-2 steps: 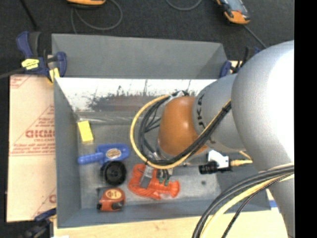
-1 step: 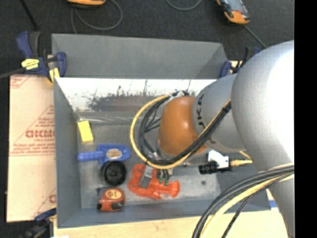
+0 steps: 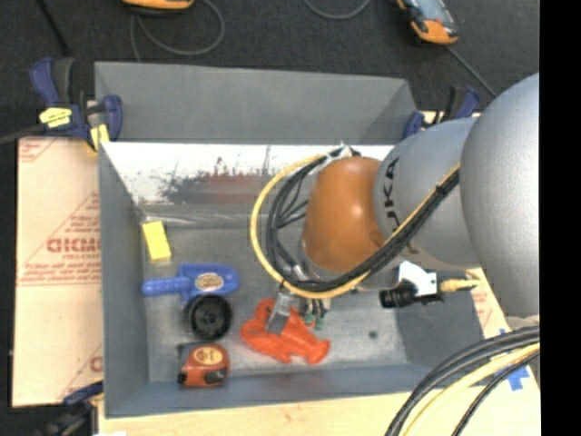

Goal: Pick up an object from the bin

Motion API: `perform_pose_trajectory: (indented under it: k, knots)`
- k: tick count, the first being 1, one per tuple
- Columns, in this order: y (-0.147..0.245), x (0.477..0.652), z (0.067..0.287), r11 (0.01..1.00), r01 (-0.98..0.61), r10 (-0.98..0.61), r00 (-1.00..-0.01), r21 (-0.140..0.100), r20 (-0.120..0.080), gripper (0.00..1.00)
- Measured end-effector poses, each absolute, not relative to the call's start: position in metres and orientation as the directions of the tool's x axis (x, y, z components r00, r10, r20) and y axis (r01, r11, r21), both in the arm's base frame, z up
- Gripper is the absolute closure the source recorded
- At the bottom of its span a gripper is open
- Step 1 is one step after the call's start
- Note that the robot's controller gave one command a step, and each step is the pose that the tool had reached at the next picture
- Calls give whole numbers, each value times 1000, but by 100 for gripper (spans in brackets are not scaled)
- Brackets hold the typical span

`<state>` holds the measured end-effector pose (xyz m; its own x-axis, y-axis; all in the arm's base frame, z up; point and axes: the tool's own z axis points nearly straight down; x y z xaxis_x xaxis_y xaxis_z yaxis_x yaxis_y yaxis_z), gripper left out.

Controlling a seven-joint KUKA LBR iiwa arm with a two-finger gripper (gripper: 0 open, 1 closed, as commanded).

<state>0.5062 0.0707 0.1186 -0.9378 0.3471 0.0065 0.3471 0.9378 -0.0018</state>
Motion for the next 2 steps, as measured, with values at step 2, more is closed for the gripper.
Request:
perform_pose_trajectory:
  k: [2]
  knots:
    - [84,507,232,953,304,304,-953,-1,-4,100]
